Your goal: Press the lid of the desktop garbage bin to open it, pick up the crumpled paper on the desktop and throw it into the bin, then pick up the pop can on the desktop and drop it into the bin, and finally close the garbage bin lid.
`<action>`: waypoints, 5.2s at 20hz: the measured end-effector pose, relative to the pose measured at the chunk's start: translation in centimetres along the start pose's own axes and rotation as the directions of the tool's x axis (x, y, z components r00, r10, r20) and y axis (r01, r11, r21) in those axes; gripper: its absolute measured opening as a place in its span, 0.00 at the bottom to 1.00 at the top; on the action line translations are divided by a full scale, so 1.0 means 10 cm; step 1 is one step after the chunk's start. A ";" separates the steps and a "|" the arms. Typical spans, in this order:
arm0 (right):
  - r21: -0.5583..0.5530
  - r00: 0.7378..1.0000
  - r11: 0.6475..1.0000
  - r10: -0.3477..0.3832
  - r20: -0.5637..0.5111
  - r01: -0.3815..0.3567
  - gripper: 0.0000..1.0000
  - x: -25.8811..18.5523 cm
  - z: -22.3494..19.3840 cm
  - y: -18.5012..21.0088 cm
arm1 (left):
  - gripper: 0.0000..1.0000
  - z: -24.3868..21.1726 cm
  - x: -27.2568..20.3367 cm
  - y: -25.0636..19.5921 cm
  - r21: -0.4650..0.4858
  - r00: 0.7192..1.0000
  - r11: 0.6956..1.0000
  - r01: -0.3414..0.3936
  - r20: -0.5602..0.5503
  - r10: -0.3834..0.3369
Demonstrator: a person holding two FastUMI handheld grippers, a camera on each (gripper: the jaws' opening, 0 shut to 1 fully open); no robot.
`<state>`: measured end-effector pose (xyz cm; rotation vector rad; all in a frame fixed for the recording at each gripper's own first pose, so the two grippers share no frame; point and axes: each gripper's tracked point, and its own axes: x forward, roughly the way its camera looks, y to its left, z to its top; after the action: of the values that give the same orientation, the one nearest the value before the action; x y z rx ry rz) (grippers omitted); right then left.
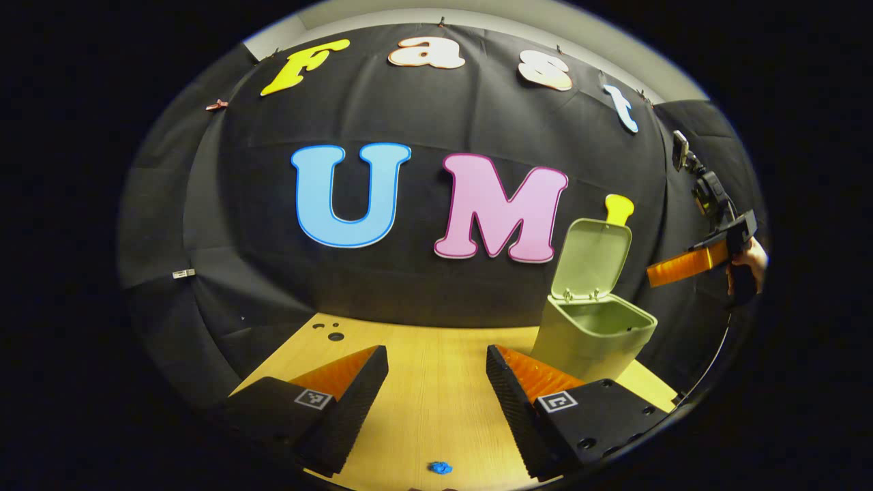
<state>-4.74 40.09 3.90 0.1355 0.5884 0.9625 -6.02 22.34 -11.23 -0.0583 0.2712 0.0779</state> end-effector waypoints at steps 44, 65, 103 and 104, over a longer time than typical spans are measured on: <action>0.208 0.998 0.978 0.001 0.062 -0.014 0.80 -0.36 -0.52 0.08 | 0.69 -3.36 0.30 -0.05 0.085 0.758 0.980 0.178 -0.647 -0.081; 0.219 0.996 0.974 -0.069 0.064 0.053 0.80 -0.51 -0.74 -0.08 | 0.46 -0.29 0.94 -1.19 -0.027 0.923 0.931 0.364 -0.125 -0.365; 0.247 0.986 0.959 -0.114 -0.118 0.140 0.86 -0.52 -1.97 0.20 | 0.75 0.04 1.58 -2.72 0.092 0.816 0.811 0.578 -0.097 -0.570; 0.245 0.987 0.960 -0.104 -0.125 0.132 0.86 -0.49 -2.02 0.24 | 0.76 0.04 1.56 -2.70 0.085 0.817 0.813 0.576 -0.095 -0.569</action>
<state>-19.28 34.63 -10.11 0.2724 0.8128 0.7794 11.40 -3.37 -13.81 -0.0309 0.3133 -0.5468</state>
